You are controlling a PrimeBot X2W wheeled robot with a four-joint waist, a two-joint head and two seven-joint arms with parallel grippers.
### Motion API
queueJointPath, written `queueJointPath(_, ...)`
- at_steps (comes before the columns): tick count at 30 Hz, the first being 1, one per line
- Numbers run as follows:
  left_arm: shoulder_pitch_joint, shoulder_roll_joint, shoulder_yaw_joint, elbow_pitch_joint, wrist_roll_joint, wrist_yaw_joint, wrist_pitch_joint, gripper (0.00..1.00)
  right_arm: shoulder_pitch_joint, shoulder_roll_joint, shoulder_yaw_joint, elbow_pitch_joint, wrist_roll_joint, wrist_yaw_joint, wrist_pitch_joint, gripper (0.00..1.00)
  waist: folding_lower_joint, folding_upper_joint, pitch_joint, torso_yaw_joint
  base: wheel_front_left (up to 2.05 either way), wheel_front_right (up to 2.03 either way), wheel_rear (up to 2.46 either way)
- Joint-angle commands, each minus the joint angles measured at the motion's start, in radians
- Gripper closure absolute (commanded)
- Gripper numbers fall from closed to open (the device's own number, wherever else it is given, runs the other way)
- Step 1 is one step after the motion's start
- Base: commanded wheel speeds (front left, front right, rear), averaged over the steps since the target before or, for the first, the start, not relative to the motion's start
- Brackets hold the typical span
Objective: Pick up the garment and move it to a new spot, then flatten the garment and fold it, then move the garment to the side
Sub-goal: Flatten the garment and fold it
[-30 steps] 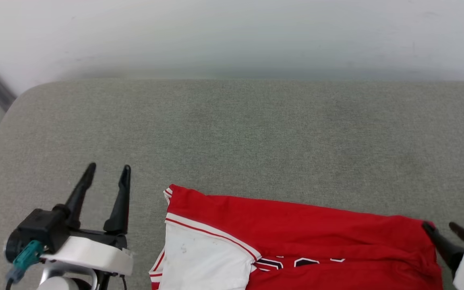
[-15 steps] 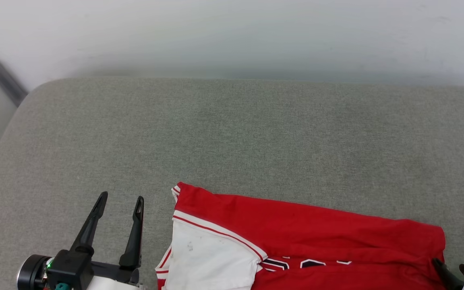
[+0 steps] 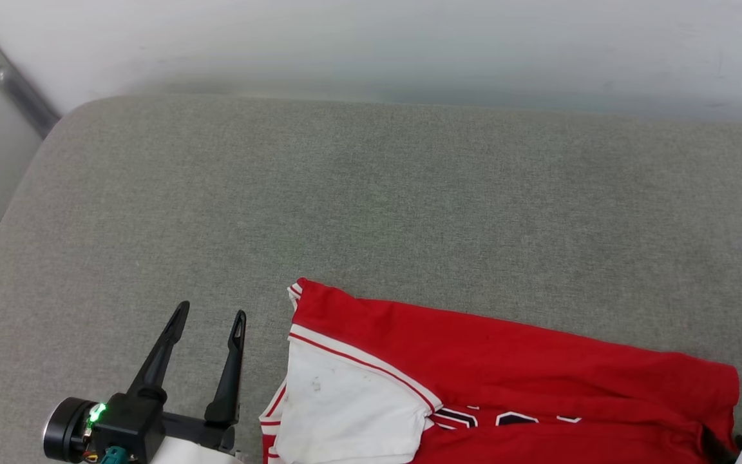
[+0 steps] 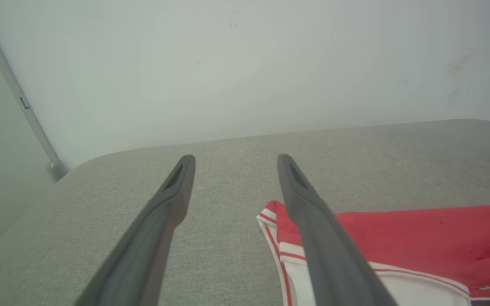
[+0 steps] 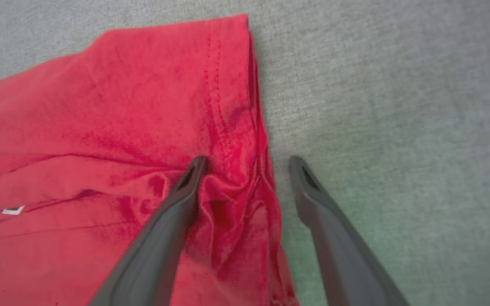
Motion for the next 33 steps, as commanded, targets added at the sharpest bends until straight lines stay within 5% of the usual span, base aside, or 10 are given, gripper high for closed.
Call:
queueJointPath(1, -0.01, -0.002, 0.004, 0.002, 0.007, -0.005, -0.002, 0.0, -0.006, 0.011, 0.021, 0.027, 0.006, 0.0, 0.004, 0.0, 0.0, 0.0, 0.006, 0.007, 0.0, 0.0, 0.0)
queueJointPath(17, -0.016, -0.016, 0.024, 0.028, 0.025, -0.027, -0.002, 0.0, -0.031, 0.043, 0.256, 0.132, 0.133, 0.013, -0.002, 0.0, 0.0, 0.0, 0.016, 0.028, 0.0, 0.0, 0.0)
queueJointPath(18, -0.017, -0.016, 0.024, 0.029, 0.025, -0.028, -0.002, 0.0, -0.033, 0.036, 0.256, 0.136, 0.127, 0.013, -0.012, 0.67, 0.0, 0.0, 0.015, 0.026, 0.0, 0.0, 0.0)
queueJointPath(19, -0.018, -0.015, 0.026, 0.03, 0.025, -0.028, -0.002, 0.0, -0.036, 0.026, 0.257, 0.138, 0.12, 0.013, -0.022, 1.0, 0.0, 0.0, 0.015, 0.024, 0.0, 0.0, 0.0)
queueJointPath(33, -0.014, -0.014, 0.036, 0.032, 0.026, -0.029, -0.002, 0.0, -0.058, -0.104, 0.066, 0.142, 0.003, -0.003, -0.191, 1.0, 0.0, 0.0, 0.006, -0.024, 0.0, 0.0, 0.0)
